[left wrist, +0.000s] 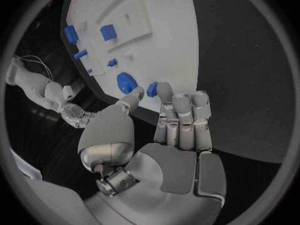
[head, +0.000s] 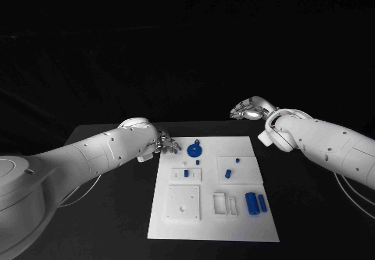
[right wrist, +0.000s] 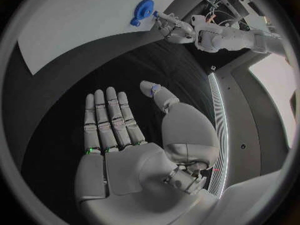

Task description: Assemble the parts on the task board

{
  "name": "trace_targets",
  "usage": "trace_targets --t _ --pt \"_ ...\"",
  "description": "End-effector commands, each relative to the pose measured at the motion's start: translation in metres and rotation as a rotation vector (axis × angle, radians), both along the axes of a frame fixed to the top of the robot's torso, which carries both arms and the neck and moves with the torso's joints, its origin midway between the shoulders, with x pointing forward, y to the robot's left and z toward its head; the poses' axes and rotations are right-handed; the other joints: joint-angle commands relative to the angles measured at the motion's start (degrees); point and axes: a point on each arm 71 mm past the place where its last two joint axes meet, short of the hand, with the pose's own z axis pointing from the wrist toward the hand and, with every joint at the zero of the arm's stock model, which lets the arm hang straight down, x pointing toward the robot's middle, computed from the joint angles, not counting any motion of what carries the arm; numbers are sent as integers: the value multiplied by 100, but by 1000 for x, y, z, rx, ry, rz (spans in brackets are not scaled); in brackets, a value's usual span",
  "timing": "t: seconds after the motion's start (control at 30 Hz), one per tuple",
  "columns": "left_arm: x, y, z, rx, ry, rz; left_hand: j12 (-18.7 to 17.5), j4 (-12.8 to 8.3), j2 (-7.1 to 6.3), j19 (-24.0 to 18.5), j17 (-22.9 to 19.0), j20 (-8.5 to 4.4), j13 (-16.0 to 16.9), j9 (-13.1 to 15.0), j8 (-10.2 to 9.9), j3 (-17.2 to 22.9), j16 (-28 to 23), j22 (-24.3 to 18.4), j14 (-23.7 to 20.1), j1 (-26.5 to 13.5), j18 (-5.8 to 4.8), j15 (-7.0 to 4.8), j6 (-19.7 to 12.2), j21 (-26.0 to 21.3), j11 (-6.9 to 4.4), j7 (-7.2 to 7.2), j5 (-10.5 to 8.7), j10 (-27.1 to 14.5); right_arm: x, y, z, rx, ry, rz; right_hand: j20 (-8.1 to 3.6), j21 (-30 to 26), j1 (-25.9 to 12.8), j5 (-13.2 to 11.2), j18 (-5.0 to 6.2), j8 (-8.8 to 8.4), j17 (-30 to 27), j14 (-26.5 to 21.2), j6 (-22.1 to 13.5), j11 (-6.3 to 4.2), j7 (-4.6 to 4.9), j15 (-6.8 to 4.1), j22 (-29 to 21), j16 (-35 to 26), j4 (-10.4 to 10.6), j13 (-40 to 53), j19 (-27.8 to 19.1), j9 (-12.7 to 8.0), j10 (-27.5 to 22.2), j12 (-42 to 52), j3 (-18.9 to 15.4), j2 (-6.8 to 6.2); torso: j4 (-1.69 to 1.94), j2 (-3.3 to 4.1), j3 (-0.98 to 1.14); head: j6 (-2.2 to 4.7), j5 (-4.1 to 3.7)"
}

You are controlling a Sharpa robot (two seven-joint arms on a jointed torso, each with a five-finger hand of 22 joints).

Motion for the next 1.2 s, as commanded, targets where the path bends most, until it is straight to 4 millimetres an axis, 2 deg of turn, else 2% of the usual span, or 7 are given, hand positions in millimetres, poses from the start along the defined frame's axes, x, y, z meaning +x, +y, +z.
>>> trace_targets --t 0.03,0.27,0.53,0.67,0.93,1.03,1.2 --pt "-3 -3 -6 -16 42 -20 20 -42 85 34 9 -656 9 -38 -5 -6 22 9 8 7 -29 -34 34 25 -1 -1 39 50 0 1 0 -2 -4 5 7 -38 26 -13 -39 0 -6 -39 -32 12 12 -6 7 18 4 -8 -46 -8 15 -29 -26 -33 -1 1 2 -5 0" --pt "-3 -3 -7 -22 45 -19 4 -126 262 37 18 -657 14 -69 -11 -9 19 22 16 64 -35 -30 49 21 2 2 48 69 1 3 0 -2 -3 7 8 -40 25 -14 -39 0 -11 -41 -35 13 13 -6 8 20 5 -8 -47 -10 14 -31 -28 -33 -1 2 4 -12 2" --pt "-3 -3 -7 -36 52 -17 -15 -236 548 31 30 -655 24 -97 -9 10 12 40 14 168 -45 -27 73 15 5 4 12 79 1 3 0 -2 -2 7 9 -43 23 -14 -40 -1 -15 -44 -37 14 14 -5 10 23 7 -9 -48 -12 12 -33 -30 -33 -6 2 -1 -23 5" --pt "-3 -2 -7 -35 53 -14 -22 -280 625 26 34 -652 28 -107 -9 4 9 47 11 192 -51 -24 77 11 8 5 16 81 1 4 0 -2 -1 6 9 -44 22 -14 -40 -1 -17 -45 -39 14 15 -5 11 24 8 -9 -49 -12 12 -35 -30 -32 -4 3 2 -23 6" --pt "-3 -3 -7 -45 58 -14 -34 -448 828 26 46 -651 39 -119 13 17 9 66 18 300 -61 -25 115 8 4 1 38 98 2 4 0 -2 0 7 9 -47 21 -13 -40 -2 -22 -49 -41 15 15 -5 12 26 9 -9 -50 -14 11 -37 -32 -32 -1 3 -5 -23 3" --pt "-4 -3 -7 -51 58 -9 -38 -555 903 32 53 -652 45 -111 54 39 11 74 26 376 -64 -33 178 8 -7 -13 60 110 2 5 0 -2 0 8 9 -48 20 -13 -40 -2 -23 -50 -42 15 16 -5 13 26 9 -9 -50 -14 10 -37 -32 -32 -6 2 -6 -19 -2" --pt "-4 -2 -6 -56 43 -3 -23 -692 953 83 72 -665 64 -66 178 35 37 87 78 436 -65 -73 358 24 -55 -66 58 169 2 5 0 -2 1 9 10 -50 17 -12 -40 -2 -27 -52 -43 16 17 -5 14 28 11 -9 -51 -15 10 -39 -35 -32 -7 3 -7 -23 -5"
